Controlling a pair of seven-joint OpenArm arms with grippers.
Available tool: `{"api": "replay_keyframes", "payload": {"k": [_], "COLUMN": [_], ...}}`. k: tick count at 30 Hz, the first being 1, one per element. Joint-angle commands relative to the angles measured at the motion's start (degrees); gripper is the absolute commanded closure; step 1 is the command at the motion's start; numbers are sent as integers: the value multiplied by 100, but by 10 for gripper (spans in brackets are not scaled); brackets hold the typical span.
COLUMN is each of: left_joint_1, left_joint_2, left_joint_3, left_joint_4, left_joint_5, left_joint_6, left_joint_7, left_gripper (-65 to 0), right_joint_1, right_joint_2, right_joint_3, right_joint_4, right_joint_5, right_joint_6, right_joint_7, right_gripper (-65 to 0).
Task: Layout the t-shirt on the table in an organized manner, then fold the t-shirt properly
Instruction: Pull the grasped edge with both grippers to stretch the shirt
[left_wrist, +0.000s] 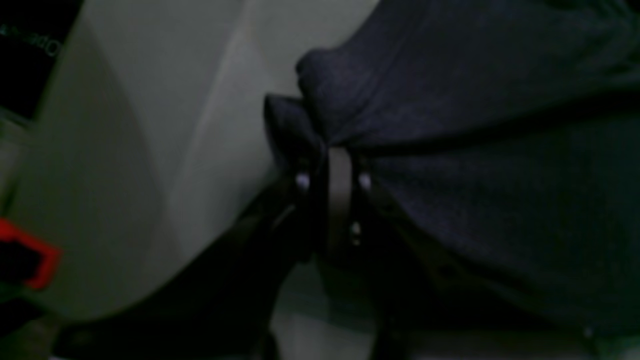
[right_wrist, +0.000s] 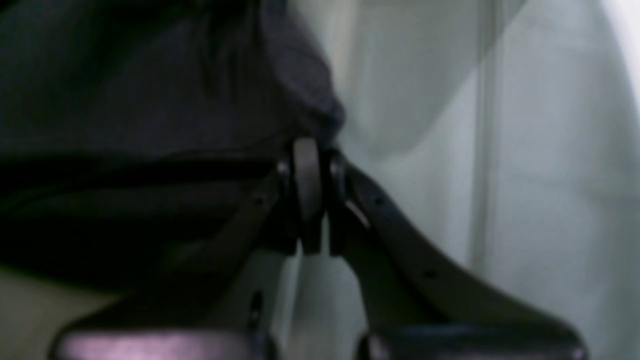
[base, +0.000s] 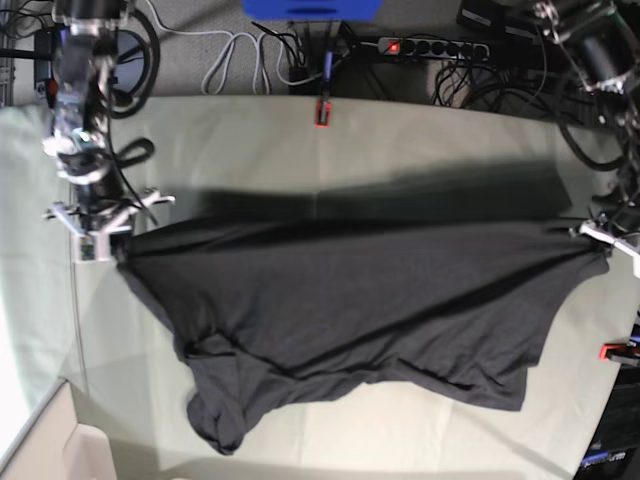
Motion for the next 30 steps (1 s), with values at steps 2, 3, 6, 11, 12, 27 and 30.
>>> {"api": "replay_keyframes", "payload": {"k": [2, 3, 6, 11, 12, 27, 30], "left_joint_1": [118, 188, 293, 399, 469, 1067, 1067], "left_joint_2": [-133, -80, 69, 87, 95, 95, 95], "left_joint_3": [-205, -320, -733, -1041, -1041, -1032, -1032], "left_joint_4": [608, 810, 1197, 1224, 1224, 1224, 1224], "left_joint_5": [-33, -33, -16, 11, 19, 28, 28], "left_joint_6": [20, 12, 12, 12, 12, 12, 12], "left_joint_7": [47, 143, 310, 425, 416, 407, 407], "left_gripper": [-2, -2, -2, -2, -2, -4, -4], "right_joint_1": [-338, -496, -900, -1437, -1542, -2492, -2395], "right_joint_2": [54, 54, 54, 54, 54, 18, 27], "right_joint_3": [299, 396, 607, 967, 994, 1038, 1108], "right_joint_4": [554, 748, 1056, 1108, 1108, 1143, 1143], "right_joint_5": [56, 64, 64, 56, 56, 47, 47], "right_joint_6": [-22, -22, -22, -22, -22, 1015, 1015], "right_joint_7": [143, 143, 143, 143, 143, 187, 152], "right_gripper": [0, 0, 0, 0, 0, 0, 0]}}
